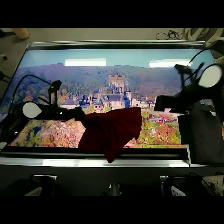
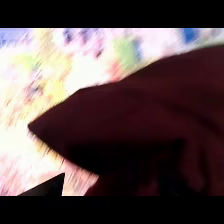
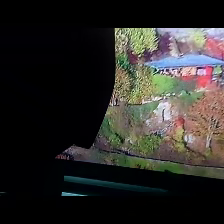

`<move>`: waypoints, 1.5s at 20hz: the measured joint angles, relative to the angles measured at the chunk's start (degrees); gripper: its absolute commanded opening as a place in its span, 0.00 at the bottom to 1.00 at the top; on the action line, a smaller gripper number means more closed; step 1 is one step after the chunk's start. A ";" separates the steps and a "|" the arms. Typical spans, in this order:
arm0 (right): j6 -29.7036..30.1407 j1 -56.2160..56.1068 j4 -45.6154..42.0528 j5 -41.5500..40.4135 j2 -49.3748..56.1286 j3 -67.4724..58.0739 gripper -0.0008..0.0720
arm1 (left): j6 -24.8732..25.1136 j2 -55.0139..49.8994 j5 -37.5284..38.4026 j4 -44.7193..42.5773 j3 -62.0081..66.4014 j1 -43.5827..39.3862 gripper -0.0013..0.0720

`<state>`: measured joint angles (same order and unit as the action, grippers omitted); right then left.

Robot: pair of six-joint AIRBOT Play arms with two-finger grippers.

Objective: Fold the shirts.

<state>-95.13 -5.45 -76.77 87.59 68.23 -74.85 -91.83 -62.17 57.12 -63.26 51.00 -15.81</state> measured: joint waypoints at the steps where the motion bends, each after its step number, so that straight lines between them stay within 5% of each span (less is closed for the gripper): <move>1: 0.39 -0.02 1.03 -1.64 0.39 3.50 0.97 | 1.77 0.09 3.23 0.42 -2.08 1.29 0.99; 8: 5.42 -0.02 10.73 -10.47 5.84 20.68 0.99 | 9.42 -1.79 3.58 7.89 -15.80 0.02 0.99; 9: 6.03 -0.02 11.82 -11.28 6.93 21.49 0.99 | 9.77 -2.60 2.49 8.70 -16.52 -0.76 0.87; 12: 7.21 -0.02 14.16 -13.46 10.51 22.80 0.98 | 10.43 -5.01 -0.17 10.19 -17.55 -2.29 0.06; 15: 8.68 -0.63 18.08 -16.26 14.58 23.32 0.94 | 10.73 -5.62 -1.44 11.04 -17.40 -2.86 0.05; 16: 9.09 -1.20 19.85 -17.09 15.80 23.37 0.82 | 10.84 -5.33 -1.84 11.13 -17.16 -2.97 0.05; 17: 9.44 -1.92 21.24 -17.84 16.72 23.39 0.24 | 10.88 -4.81 -2.19 11.30 -16.96 -3.02 0.05; 18: 9.86 -2.80 22.69 -20.28 17.73 23.47 0.04 | 10.91 -4.07 -2.36 11.37 -16.63 -3.08 0.05; 24: 11.61 -4.31 22.77 -20.61 11.21 12.81 0.04 | 10.62 4.70 -0.74 3.69 -6.32 -1.84 0.05; 30: 6.82 -4.59 4.20 -21.40 -12.11 -13.57 0.04 | 4.55 18.64 2.51 -15.08 27.17 5.27 0.05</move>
<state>-88.31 -10.04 -72.58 66.19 56.12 -88.42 -87.29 -43.53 59.64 -78.35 78.17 -10.55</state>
